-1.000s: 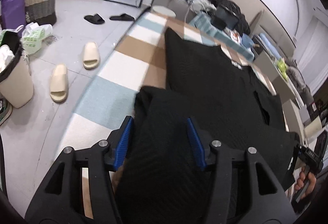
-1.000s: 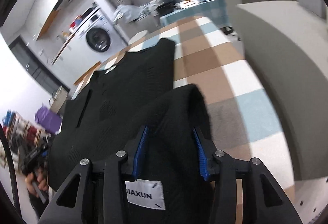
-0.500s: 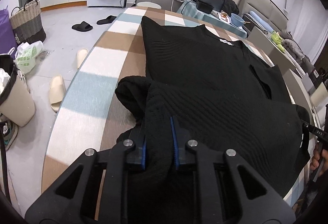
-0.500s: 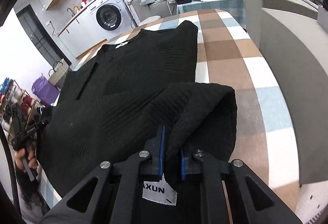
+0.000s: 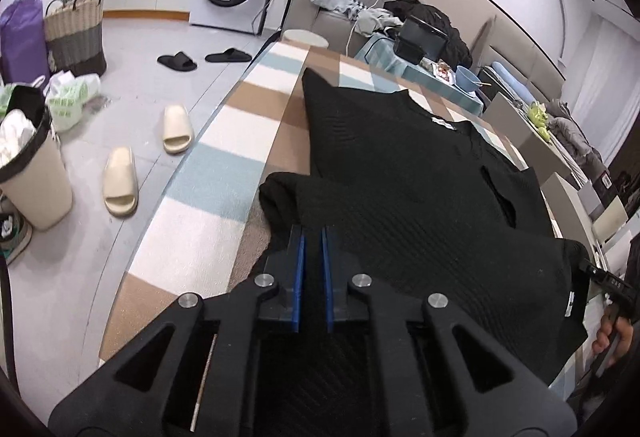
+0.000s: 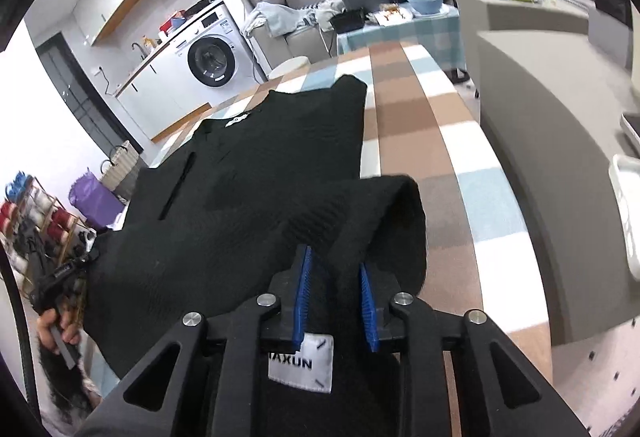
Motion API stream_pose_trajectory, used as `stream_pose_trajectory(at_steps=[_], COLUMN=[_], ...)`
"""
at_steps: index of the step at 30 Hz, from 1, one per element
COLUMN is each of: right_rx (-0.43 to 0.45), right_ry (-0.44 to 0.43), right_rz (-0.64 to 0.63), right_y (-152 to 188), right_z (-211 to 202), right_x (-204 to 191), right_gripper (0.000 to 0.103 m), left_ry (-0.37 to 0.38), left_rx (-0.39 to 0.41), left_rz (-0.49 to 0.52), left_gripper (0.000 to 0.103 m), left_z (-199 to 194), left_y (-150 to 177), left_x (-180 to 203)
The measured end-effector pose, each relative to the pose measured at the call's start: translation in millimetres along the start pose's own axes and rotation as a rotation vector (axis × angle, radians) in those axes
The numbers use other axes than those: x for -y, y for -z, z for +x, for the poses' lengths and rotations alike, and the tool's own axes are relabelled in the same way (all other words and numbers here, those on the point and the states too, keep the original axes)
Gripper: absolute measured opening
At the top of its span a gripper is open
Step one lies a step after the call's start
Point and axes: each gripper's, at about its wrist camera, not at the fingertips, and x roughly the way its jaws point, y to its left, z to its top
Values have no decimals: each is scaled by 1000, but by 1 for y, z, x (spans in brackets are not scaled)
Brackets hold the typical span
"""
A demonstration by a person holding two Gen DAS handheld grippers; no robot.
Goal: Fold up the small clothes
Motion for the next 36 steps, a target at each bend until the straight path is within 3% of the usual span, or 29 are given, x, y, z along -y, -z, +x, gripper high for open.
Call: stream_pose_trajectory(at_steps=[1, 8, 15, 16, 18, 20, 22, 29, 36], right_rx=[1, 179, 112, 84, 38, 40, 41, -28, -69], right_ry=[-3, -32, 98, 116, 119, 99, 78, 26, 59], right_rz=[-20, -2, 52, 69, 116, 141, 160, 139, 103], right_y=[-1, -29, -45, -45, -41, -33, -26, 5, 40], right_z=[2, -29, 14, 22, 27, 20, 12, -10, -30], right_x=[-3, -9, -2, 2, 13, 23, 32, 33, 29], right_gripper=[5, 4, 5, 7, 22, 33, 42, 47, 56], left_ry=[-2, 18, -41, -44, -49, -65, -79, -66, -76], left_rx=[12, 115, 5, -14, -34, -27, -11, -31, -63], left_rz=[4, -1, -24, -32, -53, -55, -73, -101, -77], left_gripper=[5, 4, 5, 6, 16, 40, 53, 57, 58], left_z=[-3, -25, 26, 30, 31, 26, 17, -6, -22], left_y=[-1, -28, -39, -38, -33, -27, -21, 4, 28], left_x=[2, 10, 4, 3, -2, -6, -11, -17, -11])
